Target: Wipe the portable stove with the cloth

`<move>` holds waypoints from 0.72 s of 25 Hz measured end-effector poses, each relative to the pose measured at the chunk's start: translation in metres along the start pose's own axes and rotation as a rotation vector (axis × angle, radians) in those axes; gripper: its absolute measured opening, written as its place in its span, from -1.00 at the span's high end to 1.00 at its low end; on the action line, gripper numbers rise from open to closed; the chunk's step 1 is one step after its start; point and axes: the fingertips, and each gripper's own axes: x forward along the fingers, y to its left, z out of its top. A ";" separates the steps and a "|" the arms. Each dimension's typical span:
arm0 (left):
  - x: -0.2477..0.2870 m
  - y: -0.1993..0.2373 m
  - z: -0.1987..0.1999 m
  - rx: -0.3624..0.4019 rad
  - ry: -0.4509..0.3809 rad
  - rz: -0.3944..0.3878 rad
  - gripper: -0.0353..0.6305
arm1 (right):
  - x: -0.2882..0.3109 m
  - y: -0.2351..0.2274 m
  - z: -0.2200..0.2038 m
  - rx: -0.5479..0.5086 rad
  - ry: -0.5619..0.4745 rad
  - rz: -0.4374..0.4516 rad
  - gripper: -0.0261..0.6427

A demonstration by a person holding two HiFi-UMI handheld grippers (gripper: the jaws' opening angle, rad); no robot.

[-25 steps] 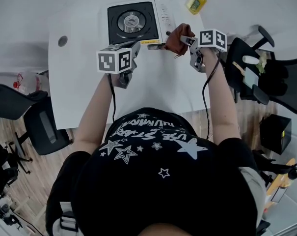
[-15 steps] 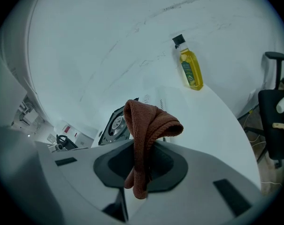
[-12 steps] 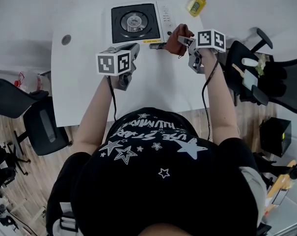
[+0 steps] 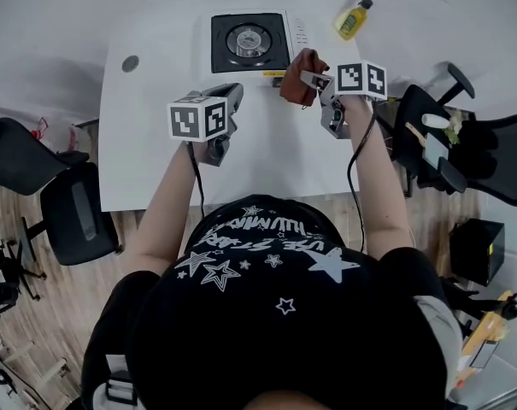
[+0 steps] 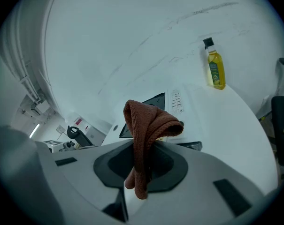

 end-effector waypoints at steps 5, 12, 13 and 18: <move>-0.029 0.002 -0.016 -0.017 -0.015 0.014 0.87 | 0.004 0.032 -0.019 -0.010 0.000 0.037 0.74; -0.074 0.004 -0.059 -0.057 -0.009 0.033 0.87 | 0.007 0.062 -0.071 -0.010 0.029 0.046 0.74; -0.080 0.004 -0.066 -0.062 -0.006 0.035 0.87 | 0.007 0.066 -0.081 -0.009 0.033 0.045 0.74; -0.110 -0.003 -0.093 -0.074 -0.004 0.034 0.87 | -0.002 0.086 -0.121 -0.011 0.042 0.042 0.74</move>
